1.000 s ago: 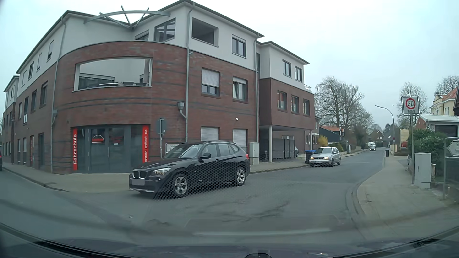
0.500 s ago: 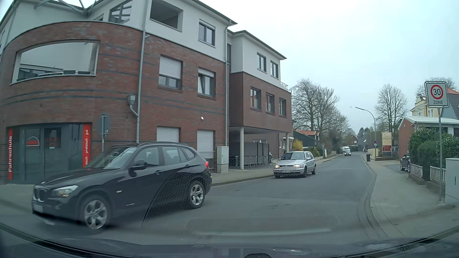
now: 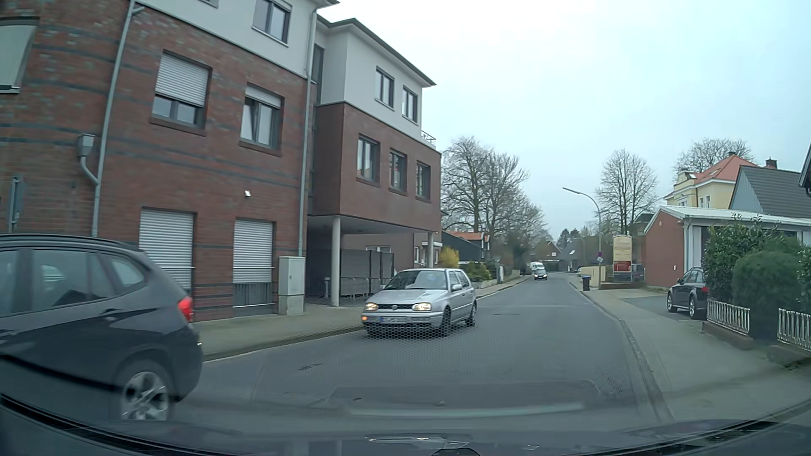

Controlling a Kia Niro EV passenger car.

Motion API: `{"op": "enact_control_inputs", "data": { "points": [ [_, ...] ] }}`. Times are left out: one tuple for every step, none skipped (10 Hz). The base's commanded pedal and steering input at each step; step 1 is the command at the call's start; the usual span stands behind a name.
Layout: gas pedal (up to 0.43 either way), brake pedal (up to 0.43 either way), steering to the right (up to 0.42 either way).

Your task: Follow the waypoints while adhering to traffic rules and regulations

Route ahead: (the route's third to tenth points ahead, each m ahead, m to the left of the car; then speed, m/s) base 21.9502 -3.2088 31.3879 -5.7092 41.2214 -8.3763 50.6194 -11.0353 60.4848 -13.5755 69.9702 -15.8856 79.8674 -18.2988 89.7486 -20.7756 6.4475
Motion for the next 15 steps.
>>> {"op": "enact_control_inputs", "data": {
  "points": [
    [0.169, 0.0, 0.22],
    [0.169, 0.0, 0.21],
    [0.169, 0.0, 0.199],
    [0.169, 0.0, 0.182],
    [0.169, 0.0, 0.16],
    [0.169, 0.0, 0.14],
    [0.169, 0.0, 0.121],
    [0.169, 0.0, 0.108],
    [0.169, 0.0, 0.099],
    [0.169, 0.0, 0.089],
    [0.169, 0.0, 0.082],
    [0.169, 0.0, 0.076],
    [0.169, 0.0, 0.065],
    [0.169, 0.0, 0.048],
    [0.169, 0.0, 0.038]
  ]
}}
